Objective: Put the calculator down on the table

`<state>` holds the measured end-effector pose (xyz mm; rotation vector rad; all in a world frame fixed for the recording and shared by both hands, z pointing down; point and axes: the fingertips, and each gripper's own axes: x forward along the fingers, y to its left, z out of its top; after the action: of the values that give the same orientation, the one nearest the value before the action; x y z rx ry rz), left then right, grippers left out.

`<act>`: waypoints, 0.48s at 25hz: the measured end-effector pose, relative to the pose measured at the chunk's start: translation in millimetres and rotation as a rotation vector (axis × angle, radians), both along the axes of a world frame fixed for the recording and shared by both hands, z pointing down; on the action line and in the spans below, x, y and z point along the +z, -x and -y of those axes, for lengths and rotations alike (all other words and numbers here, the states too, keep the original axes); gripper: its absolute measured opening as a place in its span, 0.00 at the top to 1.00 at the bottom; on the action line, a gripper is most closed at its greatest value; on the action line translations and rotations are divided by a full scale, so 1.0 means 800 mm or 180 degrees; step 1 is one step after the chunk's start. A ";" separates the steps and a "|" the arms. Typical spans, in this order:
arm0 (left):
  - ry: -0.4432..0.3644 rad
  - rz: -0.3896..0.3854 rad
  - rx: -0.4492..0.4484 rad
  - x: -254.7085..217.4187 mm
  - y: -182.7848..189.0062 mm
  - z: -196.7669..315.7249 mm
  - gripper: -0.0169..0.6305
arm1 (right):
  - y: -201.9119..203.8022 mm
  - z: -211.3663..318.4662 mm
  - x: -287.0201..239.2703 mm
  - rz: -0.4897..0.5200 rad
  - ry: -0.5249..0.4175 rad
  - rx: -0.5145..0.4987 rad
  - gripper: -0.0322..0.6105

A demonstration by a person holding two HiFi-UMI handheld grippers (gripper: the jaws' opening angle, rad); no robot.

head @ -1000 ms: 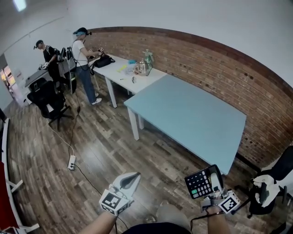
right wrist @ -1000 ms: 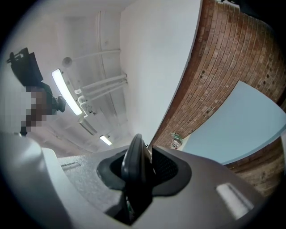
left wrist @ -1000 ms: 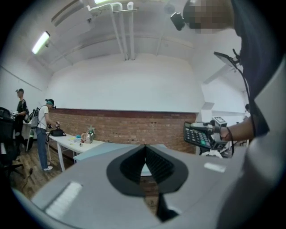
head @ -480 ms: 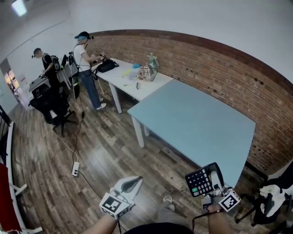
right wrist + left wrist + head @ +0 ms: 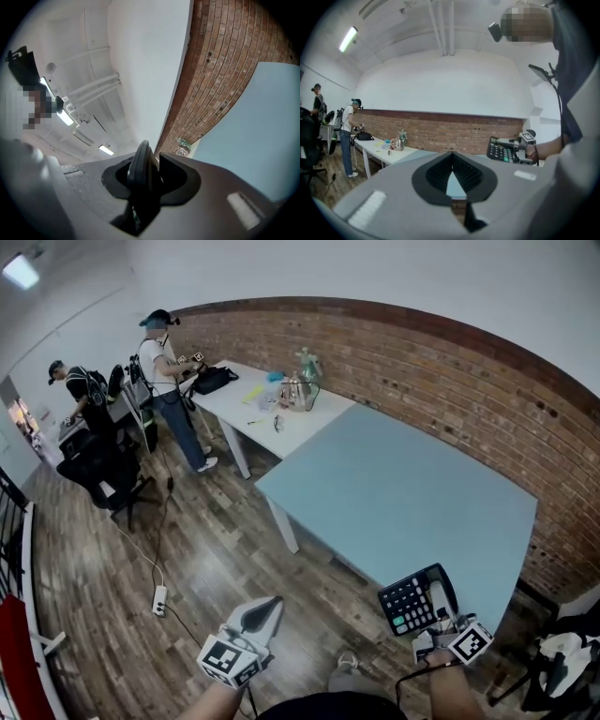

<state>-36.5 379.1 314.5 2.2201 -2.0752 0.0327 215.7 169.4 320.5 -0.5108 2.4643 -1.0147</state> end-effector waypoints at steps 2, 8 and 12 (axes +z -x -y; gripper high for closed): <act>-0.0003 0.0028 -0.0032 -0.002 0.010 0.024 0.97 | 0.013 0.029 -0.001 -0.0018 0.0017 0.0024 0.79; -0.0051 0.0093 -0.0111 -0.012 0.042 0.095 0.97 | 0.041 0.106 -0.015 -0.0040 -0.0032 0.0007 0.79; -0.0101 0.0085 -0.0133 -0.012 0.053 0.134 0.97 | 0.055 0.147 -0.018 -0.0125 -0.0082 0.0016 0.79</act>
<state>-78.7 271.6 304.8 2.2051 -2.1501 0.0266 172.1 51.9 306.0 -0.5334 2.5060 -0.9785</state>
